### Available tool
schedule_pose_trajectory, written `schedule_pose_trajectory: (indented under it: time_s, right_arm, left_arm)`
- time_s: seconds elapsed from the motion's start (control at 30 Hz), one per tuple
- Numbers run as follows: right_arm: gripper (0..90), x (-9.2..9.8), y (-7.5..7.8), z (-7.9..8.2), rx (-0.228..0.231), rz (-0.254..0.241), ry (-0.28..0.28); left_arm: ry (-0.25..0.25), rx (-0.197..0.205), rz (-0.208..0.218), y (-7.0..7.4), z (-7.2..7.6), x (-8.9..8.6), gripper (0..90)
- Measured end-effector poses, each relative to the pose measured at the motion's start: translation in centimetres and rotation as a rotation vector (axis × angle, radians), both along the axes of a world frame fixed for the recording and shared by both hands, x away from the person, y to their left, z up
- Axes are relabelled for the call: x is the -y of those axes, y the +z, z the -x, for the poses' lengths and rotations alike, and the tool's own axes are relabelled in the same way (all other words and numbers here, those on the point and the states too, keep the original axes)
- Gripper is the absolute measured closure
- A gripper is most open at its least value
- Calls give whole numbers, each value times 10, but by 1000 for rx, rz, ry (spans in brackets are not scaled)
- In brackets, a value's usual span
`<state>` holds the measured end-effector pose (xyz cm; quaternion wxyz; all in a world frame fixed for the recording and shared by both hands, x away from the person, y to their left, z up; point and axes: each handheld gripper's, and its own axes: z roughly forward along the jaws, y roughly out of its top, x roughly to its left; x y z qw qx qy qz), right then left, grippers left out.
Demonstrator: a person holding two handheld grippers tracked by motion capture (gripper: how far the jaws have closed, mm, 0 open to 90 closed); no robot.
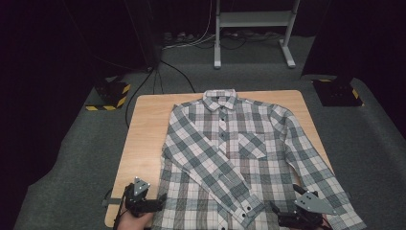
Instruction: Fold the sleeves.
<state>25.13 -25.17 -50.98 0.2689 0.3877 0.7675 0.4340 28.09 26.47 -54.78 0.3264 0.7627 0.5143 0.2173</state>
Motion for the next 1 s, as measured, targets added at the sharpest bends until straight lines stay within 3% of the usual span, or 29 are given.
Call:
schedule_pose_trajectory:
  time_s: [0.83,1.0]
  right_arm:
    - [63,74,-1,0,-32,-25,-195]
    - [64,89,-2,0,-40,-48,-234]
  left_arm:
    - [2,-2,5,0,-1,0,7]
    - [2,-3,5,0,-1,0,7]
